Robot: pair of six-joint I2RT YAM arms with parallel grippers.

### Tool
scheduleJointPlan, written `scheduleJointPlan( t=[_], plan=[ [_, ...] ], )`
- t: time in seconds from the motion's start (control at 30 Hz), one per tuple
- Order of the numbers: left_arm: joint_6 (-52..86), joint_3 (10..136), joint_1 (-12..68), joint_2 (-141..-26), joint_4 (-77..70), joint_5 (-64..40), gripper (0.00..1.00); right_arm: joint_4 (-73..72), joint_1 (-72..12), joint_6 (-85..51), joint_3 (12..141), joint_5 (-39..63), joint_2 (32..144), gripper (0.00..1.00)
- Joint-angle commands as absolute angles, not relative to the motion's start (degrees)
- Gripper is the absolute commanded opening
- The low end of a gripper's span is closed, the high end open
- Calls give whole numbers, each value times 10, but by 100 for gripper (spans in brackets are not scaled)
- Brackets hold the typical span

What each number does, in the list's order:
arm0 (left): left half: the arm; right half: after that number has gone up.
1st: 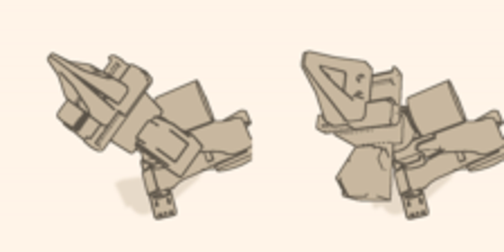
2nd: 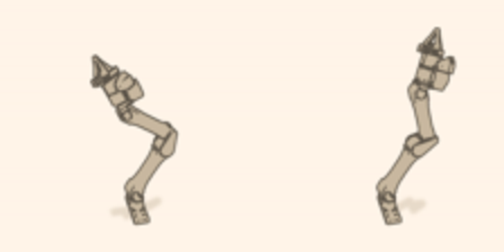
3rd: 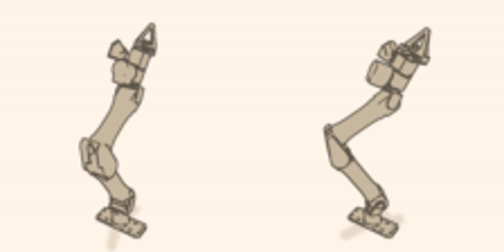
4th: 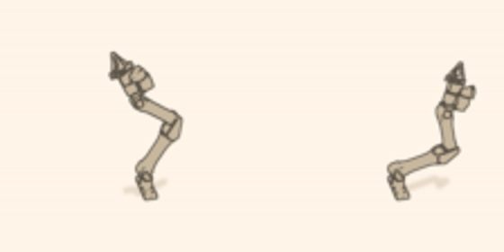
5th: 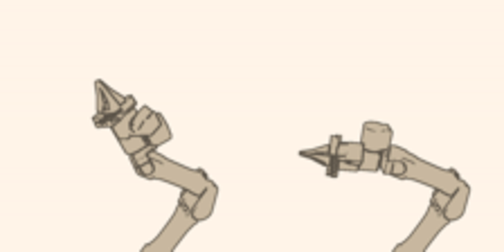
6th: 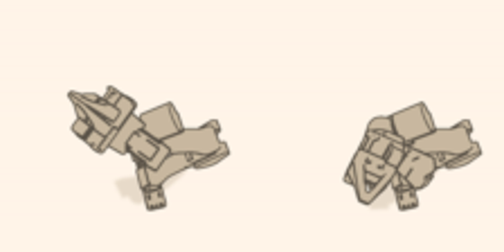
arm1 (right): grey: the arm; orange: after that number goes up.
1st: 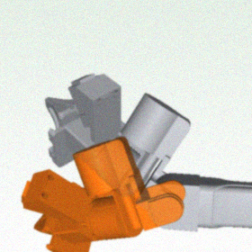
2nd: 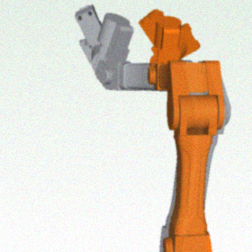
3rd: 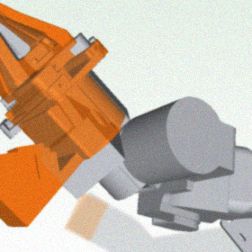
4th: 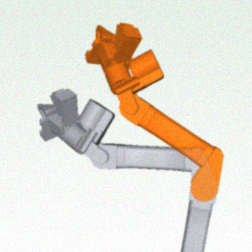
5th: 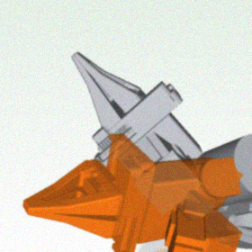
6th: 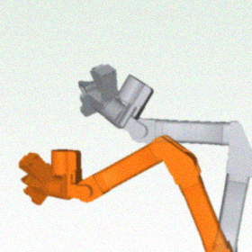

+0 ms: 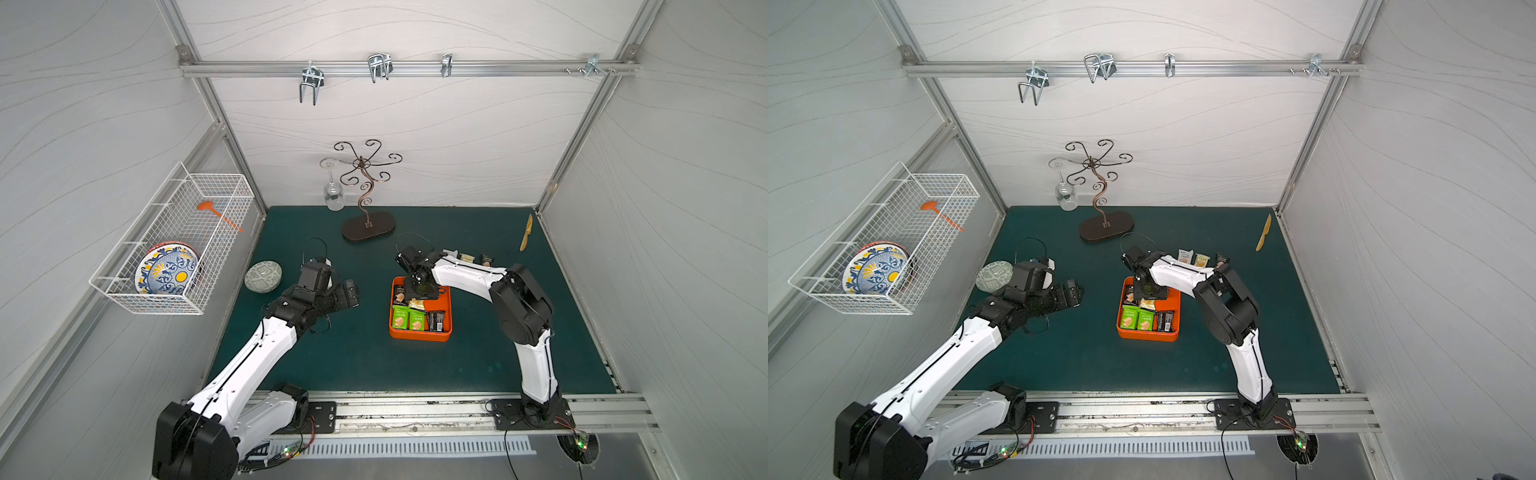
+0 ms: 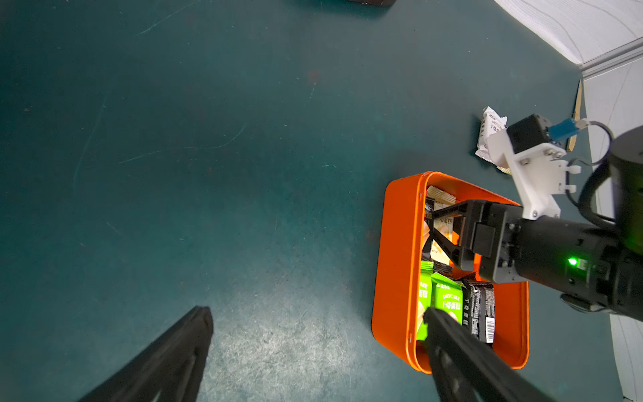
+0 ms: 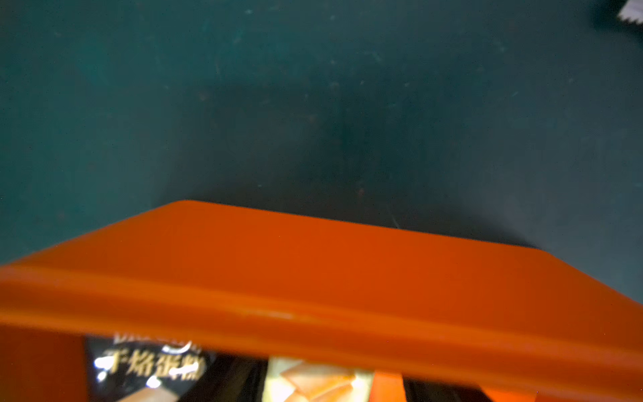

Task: Take the cookies out of the storage box
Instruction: Pick up the cookie from the storage box.

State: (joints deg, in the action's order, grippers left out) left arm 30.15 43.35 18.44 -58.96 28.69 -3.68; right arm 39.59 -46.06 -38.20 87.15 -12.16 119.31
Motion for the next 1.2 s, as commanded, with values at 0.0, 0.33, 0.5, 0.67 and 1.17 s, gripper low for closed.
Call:
scheduleJointPlan(
  t=[0.0, 0.33, 0.5, 0.67, 1.17],
  plan=[
    [293, 434, 185, -579, 279, -33, 99, 427, -462, -388, 889, -140, 1213, 61],
    [291, 432, 185, -577, 279, -30, 99, 418, -462, -390, 884, -135, 1209, 43],
    [292, 431, 185, -576, 279, -30, 99, 419, -461, -390, 885, -138, 1199, 42],
    [292, 430, 185, -577, 277, -30, 99, 426, -461, -389, 888, -137, 1181, 42],
    [294, 430, 185, -582, 274, -35, 99, 454, -461, -373, 883, -144, 1095, 42]
  ],
)
